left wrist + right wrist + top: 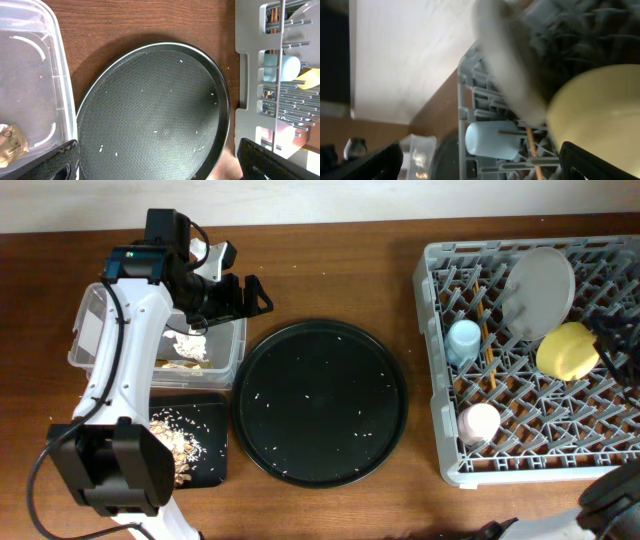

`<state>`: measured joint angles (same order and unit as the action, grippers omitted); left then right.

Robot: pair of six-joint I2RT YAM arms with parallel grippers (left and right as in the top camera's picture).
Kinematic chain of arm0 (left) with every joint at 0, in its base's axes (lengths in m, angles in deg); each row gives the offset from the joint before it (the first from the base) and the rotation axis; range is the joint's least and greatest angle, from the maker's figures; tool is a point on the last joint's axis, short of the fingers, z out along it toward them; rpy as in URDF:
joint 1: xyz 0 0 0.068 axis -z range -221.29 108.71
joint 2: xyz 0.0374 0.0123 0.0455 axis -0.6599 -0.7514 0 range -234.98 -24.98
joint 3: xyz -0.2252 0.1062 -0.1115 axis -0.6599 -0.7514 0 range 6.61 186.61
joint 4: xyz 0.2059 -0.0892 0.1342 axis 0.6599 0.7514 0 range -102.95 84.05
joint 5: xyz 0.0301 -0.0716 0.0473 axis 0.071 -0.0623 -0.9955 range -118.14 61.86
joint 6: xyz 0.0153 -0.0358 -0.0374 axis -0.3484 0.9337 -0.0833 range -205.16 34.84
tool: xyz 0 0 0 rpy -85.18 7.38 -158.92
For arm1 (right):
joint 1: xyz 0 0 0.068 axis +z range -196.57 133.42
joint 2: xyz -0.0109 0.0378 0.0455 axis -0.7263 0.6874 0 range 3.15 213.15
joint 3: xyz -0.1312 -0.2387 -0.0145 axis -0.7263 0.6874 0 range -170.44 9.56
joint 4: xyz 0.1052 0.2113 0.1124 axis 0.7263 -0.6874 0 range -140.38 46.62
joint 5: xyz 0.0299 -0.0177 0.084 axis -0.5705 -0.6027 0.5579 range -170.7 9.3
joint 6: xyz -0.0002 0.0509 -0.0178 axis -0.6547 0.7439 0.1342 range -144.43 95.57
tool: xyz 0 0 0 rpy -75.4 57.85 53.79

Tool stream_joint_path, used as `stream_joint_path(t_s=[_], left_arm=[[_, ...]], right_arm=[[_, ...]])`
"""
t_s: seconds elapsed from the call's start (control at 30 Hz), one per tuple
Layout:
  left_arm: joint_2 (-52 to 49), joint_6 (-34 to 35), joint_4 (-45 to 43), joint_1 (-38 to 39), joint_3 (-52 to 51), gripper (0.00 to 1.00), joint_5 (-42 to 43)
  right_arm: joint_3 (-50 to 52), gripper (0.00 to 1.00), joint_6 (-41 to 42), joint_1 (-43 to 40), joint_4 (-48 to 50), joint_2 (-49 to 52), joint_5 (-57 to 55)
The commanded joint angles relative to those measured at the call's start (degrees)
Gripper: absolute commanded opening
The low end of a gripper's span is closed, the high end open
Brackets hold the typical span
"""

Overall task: Sort waste into correct bins and load items into the dishwasher rack
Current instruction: 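Release the bowl and withdraw the right gripper toward the rack's front edge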

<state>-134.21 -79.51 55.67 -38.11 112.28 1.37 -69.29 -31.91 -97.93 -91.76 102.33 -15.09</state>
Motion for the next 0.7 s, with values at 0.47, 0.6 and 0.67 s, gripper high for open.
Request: stream_joint_path(t_s=[0.47, 0.6, 0.67], left_arm=[[0.9, 0.3, 0.0, -0.3, 0.5, 1.00, -0.1], [0.9, 0.3, 0.0, -0.3, 0.5, 1.00, -0.1], [0.9, 0.3, 0.0, -0.3, 0.5, 1.00, 0.0]], right_arm=[[-1.0, 0.98, -8.4, 50.4, -14.5, -21.8, -54.4], [-1.0, 0.98, -8.4, 53.3, -14.4, -19.1, -56.7], [-1.0, 0.98, -8.4, 53.4, -14.4, -17.6, -56.6]])
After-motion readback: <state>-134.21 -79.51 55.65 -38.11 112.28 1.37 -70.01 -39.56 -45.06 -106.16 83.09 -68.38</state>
